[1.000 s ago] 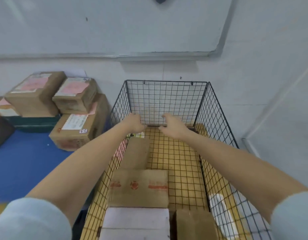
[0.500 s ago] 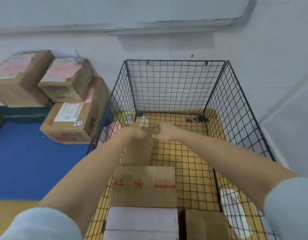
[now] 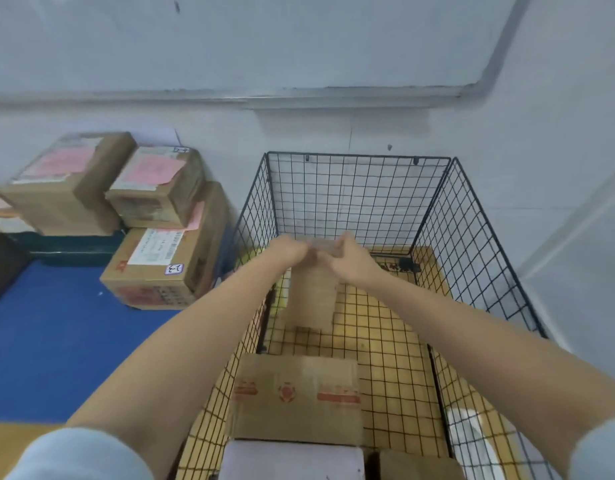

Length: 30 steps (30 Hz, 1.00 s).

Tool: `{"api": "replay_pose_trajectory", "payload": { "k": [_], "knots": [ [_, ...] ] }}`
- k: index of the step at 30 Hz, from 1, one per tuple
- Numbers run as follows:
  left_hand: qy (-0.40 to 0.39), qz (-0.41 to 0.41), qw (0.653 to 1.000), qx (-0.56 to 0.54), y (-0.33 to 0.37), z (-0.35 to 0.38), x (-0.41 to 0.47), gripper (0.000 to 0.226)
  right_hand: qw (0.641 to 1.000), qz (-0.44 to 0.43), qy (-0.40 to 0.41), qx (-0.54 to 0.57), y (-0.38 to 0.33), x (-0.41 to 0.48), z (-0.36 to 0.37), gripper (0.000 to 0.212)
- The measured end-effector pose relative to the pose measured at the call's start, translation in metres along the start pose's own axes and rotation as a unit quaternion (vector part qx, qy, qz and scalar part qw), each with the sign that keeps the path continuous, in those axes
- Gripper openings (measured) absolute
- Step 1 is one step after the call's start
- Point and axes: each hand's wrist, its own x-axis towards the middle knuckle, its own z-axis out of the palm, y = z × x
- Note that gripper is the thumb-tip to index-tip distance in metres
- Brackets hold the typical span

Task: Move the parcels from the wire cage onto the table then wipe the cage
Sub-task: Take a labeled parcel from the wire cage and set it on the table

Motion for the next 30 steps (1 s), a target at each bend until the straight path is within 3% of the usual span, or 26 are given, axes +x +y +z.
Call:
{"api": "replay_pose_trajectory", "payload": {
  "k": [4, 7, 9, 11, 13, 14, 18, 21, 23, 26, 28, 30],
  "knots": [
    [0.015, 0.052, 0.997, -0.062, 0.018, -0.008, -0.011, 0.04, 0.998, -0.032, 0.045, -0.006, -0.004, -0.014, -0.024, 0.035],
    [0.043, 0.086, 0.994, -0.056, 0.031, -0.012, -0.021, 0.031, 0.996, -0.023, 0.083, 0.012, -0.005, -0.022, -0.034, 0.034],
    [0.04, 0.095, 0.994, -0.043, 0.037, -0.016, -0.028, 0.03, 0.994, -0.027, 0.09, 0.054, -0.005, -0.026, -0.043, 0.045],
    [0.021, 0.1, 0.994, -0.046, 0.039, -0.018, -0.033, 0.037, 0.993, -0.028, 0.08, 0.085, -0.007, -0.029, -0.051, 0.068],
    [-0.023, 0.109, 0.991, -0.077, 0.038, -0.018, -0.037, 0.051, 0.993, -0.03, 0.081, 0.078, -0.01, -0.032, -0.058, 0.093],
    [-0.045, 0.108, 0.989, -0.089, 0.038, -0.017, -0.039, 0.054, 0.993, -0.039, 0.088, 0.063, -0.01, -0.032, -0.061, 0.095],
    [-0.049, 0.088, 0.99, -0.1, 0.039, -0.01, -0.045, 0.024, 0.994, -0.054, 0.091, 0.037, -0.004, -0.03, -0.064, 0.058],
    [-0.008, 0.087, 0.987, -0.132, 0.039, -0.003, -0.044, 0.009, 0.99, -0.042, 0.118, 0.066, -0.004, -0.029, -0.059, 0.046],
    [-0.01, 0.085, 0.985, -0.147, 0.038, -0.002, -0.043, 0.016, 0.987, -0.036, 0.135, 0.077, -0.006, -0.029, -0.058, 0.037],
    [-0.016, 0.079, 0.985, -0.153, 0.035, -0.002, -0.042, 0.054, 0.987, -0.04, 0.132, 0.083, -0.004, -0.028, -0.057, 0.032],
    [-0.01, 0.081, 0.986, -0.144, 0.035, -0.002, -0.038, 0.067, 0.988, -0.046, 0.121, 0.083, -0.005, -0.027, -0.056, 0.049],
    [-0.01, 0.089, 0.987, -0.136, 0.034, -0.001, -0.033, 0.059, 0.989, -0.049, 0.119, 0.079, -0.006, -0.026, -0.054, 0.06]
  ]
}}
